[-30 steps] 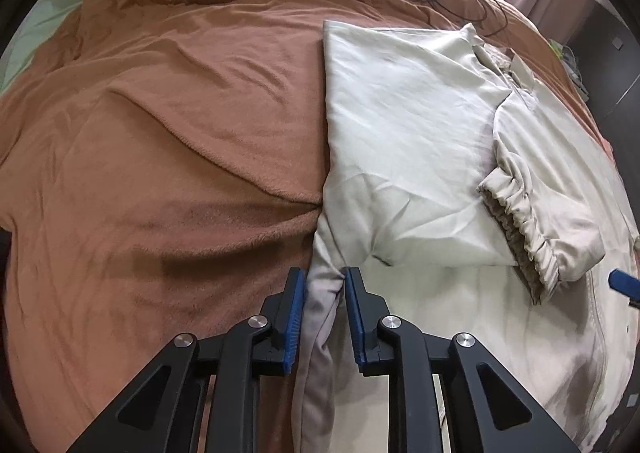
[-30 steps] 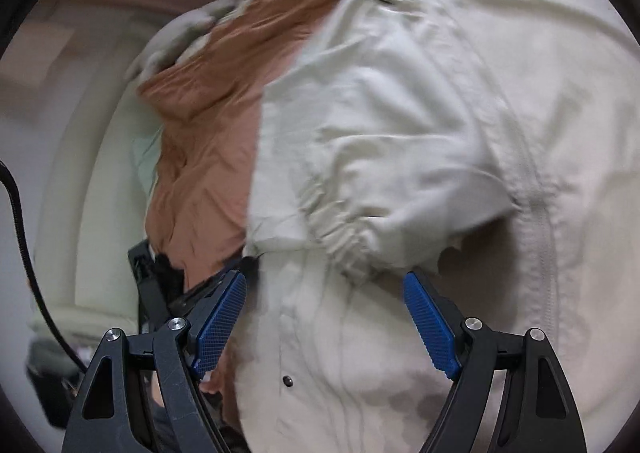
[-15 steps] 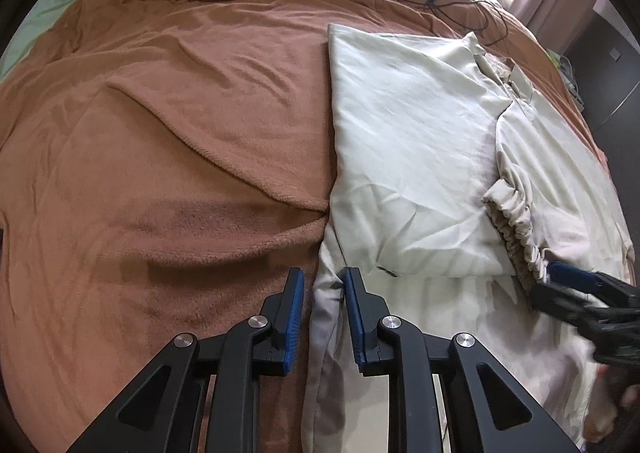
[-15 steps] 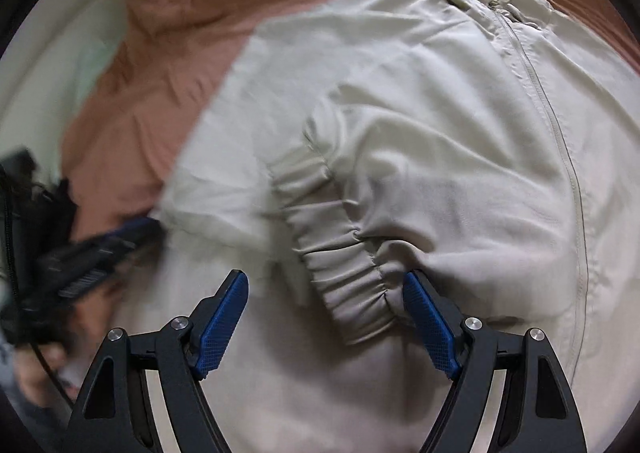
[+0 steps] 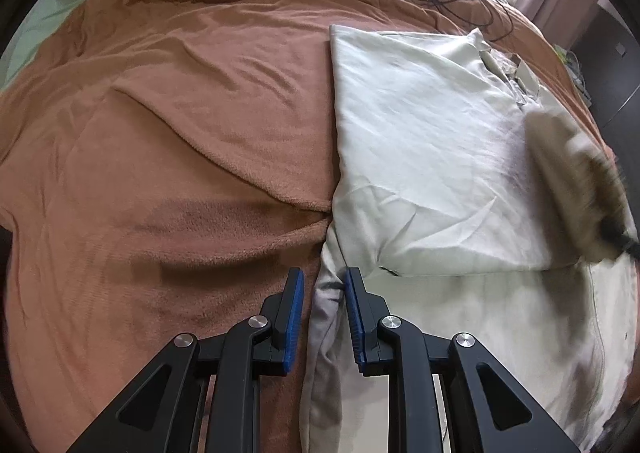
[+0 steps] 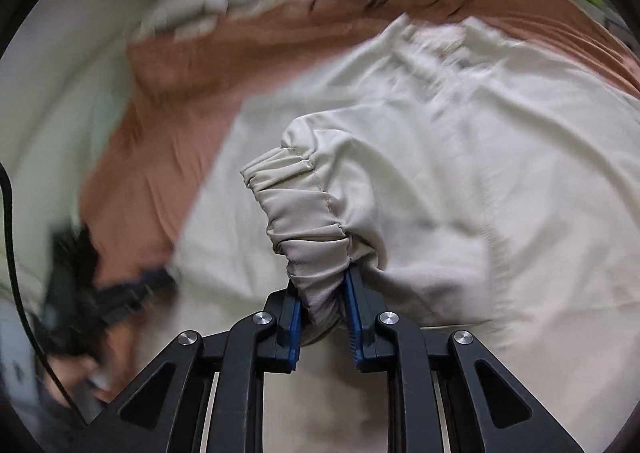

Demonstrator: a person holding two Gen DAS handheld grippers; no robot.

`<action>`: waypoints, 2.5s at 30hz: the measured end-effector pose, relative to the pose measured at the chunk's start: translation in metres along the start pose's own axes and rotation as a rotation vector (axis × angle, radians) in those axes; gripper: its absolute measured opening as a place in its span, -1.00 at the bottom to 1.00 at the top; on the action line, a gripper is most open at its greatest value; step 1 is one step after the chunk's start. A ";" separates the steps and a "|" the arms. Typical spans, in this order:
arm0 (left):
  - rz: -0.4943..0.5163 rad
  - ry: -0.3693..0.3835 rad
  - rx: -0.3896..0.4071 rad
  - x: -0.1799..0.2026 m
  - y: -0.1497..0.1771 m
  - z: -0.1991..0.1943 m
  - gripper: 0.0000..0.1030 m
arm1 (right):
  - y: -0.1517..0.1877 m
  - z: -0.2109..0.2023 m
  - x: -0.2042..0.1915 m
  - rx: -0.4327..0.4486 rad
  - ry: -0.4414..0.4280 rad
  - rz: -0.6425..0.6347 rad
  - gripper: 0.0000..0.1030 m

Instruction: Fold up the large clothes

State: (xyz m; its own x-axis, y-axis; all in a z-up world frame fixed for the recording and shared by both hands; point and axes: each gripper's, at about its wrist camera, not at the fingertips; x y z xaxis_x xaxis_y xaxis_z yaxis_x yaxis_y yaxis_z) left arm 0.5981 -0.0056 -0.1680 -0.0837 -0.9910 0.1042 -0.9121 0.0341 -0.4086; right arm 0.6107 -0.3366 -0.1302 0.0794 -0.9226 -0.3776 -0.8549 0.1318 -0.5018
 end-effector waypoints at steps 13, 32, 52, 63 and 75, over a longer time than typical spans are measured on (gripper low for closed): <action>0.052 -0.059 -0.015 0.016 -0.005 0.006 -0.56 | -0.006 -0.064 0.179 0.147 0.113 0.467 0.21; 0.046 -0.136 0.006 0.017 -0.005 0.014 -0.57 | 0.008 0.004 0.202 0.063 -0.049 0.581 -0.76; -0.119 -0.045 0.070 -0.011 0.019 -0.076 -0.45 | 0.038 -0.084 0.182 0.139 0.015 0.497 0.32; -0.081 0.041 0.168 0.045 0.040 -0.128 0.54 | 0.095 -0.178 0.226 0.186 0.135 0.427 0.37; 0.006 0.119 0.201 0.138 0.055 -0.156 0.62 | 0.123 -0.275 0.322 0.290 0.214 0.503 0.63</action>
State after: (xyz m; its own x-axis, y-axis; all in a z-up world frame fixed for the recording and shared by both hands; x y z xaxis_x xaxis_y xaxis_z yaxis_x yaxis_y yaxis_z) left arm 0.4733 -0.1203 -0.0345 -0.1463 -0.9683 0.2023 -0.8141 0.0016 -0.5807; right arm 0.3899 -0.7166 -0.0998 -0.4276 -0.7700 -0.4736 -0.5842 0.6351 -0.5053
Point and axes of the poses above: each gripper's, at about its wrist camera, not at the fingertips, and z roughly the way its jaws point, x to its right, y to its underside, and after that the axes turned 1 degree about z, right-handed
